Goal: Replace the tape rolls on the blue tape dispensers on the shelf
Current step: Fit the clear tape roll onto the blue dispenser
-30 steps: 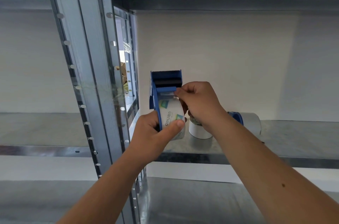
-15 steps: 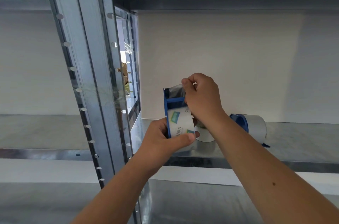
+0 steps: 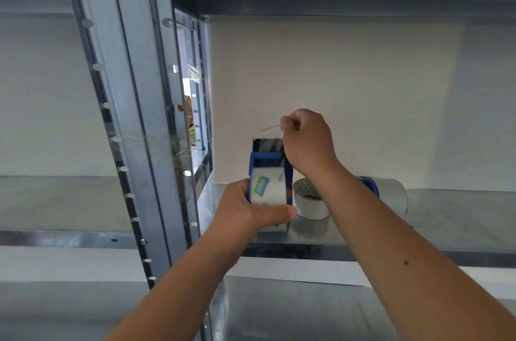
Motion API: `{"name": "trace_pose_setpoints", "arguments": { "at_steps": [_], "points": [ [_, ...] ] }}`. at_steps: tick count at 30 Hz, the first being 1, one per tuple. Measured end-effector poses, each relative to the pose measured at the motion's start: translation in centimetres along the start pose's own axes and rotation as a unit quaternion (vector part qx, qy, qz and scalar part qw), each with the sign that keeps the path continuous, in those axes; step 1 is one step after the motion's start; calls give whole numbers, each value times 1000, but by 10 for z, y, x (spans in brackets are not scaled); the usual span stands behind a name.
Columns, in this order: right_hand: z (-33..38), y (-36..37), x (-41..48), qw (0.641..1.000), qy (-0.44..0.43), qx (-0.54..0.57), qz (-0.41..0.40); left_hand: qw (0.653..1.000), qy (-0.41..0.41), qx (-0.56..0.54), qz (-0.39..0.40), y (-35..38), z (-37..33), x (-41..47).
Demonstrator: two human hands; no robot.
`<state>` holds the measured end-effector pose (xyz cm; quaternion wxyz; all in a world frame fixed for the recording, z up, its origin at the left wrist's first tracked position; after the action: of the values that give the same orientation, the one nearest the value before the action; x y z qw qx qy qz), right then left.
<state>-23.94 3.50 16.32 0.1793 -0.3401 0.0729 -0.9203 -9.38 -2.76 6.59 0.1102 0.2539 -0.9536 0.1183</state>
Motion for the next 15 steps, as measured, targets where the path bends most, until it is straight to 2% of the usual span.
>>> {"name": "trace_pose_setpoints", "arguments": {
  "at_steps": [5, 15],
  "points": [
    [2, 4, 18, 999, 4, -48, 11, 1000, 6, 17, 15, 3, -4, 0],
    [-6, 16, 46, 999, 18, -51, 10, 999, -18, -45, 20, 1, -1, 2]
  ]
}}
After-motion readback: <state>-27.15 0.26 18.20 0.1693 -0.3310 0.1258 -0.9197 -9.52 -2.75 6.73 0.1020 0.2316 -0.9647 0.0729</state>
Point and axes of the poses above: each hand's wrist, its own x-axis towards the middle knuckle, its own y-axis out of the palm, z = x × y, the point moved 9 cm from there along x, towards the middle knuckle, and after that the axes turned 13 degrees about x, right-handed, at the moved point
